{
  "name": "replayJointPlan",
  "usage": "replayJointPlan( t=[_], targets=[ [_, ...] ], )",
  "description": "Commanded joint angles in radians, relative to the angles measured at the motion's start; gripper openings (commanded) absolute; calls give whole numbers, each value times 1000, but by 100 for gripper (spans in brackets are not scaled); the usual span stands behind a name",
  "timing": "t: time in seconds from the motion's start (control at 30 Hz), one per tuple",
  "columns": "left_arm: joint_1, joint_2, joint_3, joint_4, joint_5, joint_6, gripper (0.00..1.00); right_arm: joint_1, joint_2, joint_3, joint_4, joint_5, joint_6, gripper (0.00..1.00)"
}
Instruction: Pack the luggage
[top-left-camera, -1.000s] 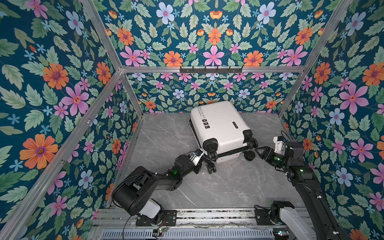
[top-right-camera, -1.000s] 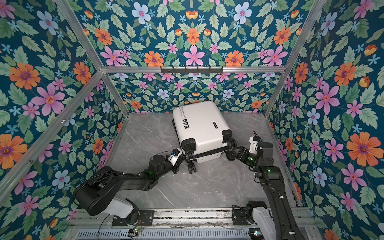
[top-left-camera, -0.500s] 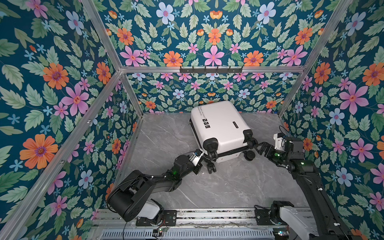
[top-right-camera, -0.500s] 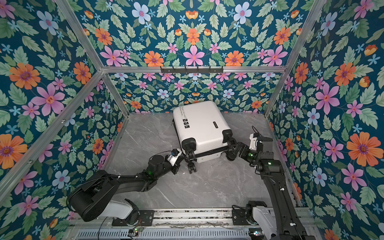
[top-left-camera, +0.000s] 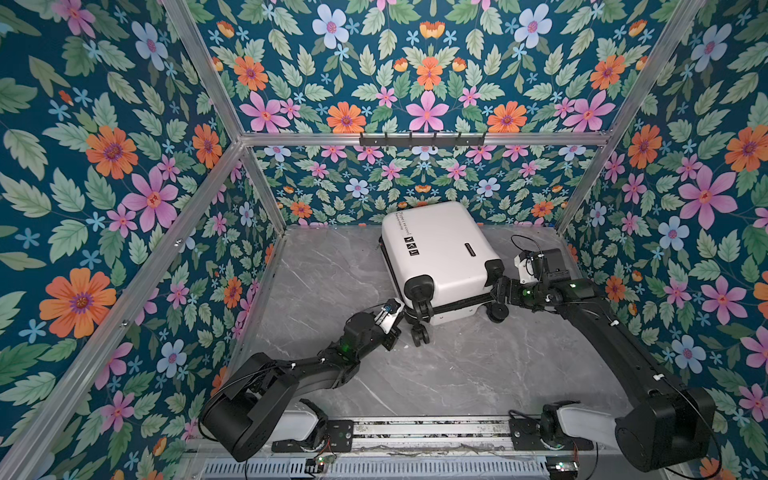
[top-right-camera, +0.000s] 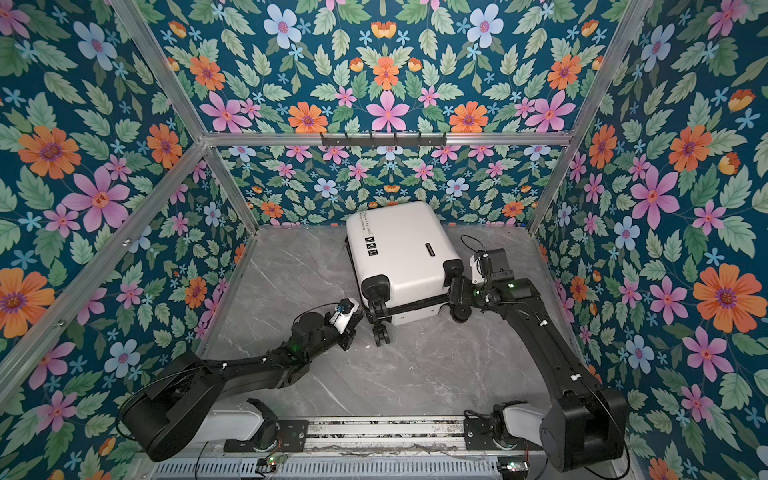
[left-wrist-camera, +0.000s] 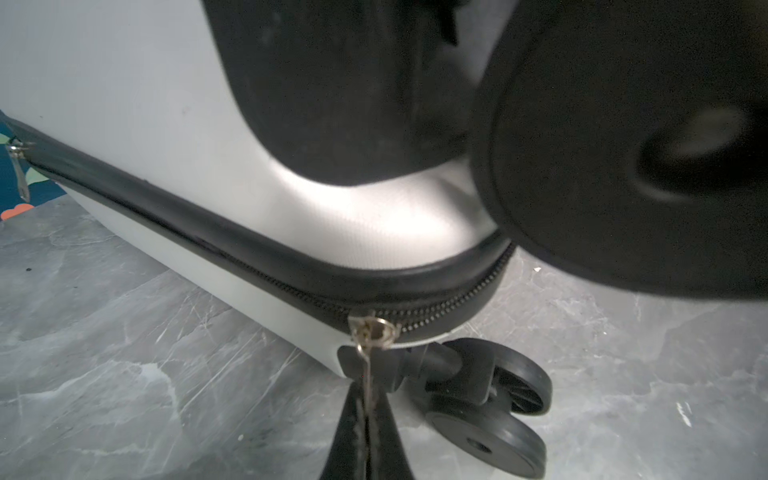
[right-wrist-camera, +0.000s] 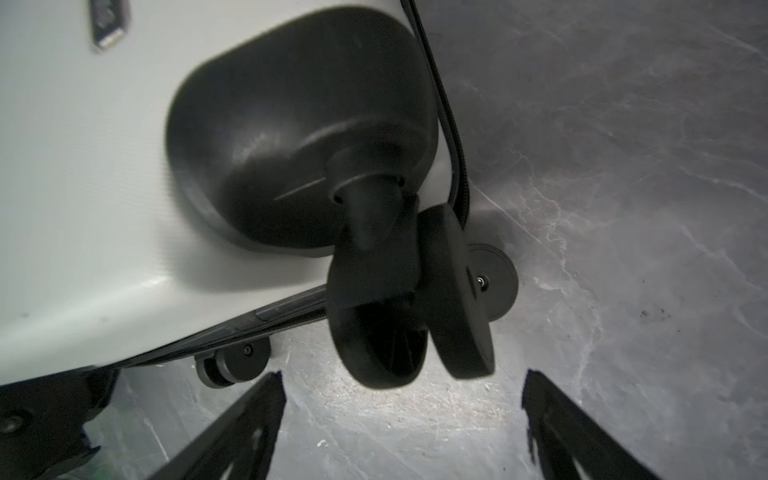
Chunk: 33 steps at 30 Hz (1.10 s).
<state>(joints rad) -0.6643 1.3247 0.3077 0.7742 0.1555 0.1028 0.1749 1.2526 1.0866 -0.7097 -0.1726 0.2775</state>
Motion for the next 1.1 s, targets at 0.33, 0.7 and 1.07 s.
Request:
replayJointPlan(
  t=[0.33,0.7,1.07],
  targets=[
    [15,-10,5,35,-13,-24,0,8,139,96,-3,-5,-84,74],
    [22,-8,5,34,-6,-29,0,22,200,145,-10,19,-104,37],
    [0,-46,32,-74,40,2,0,21,148,175,-31,7,-84,0]
  ],
)
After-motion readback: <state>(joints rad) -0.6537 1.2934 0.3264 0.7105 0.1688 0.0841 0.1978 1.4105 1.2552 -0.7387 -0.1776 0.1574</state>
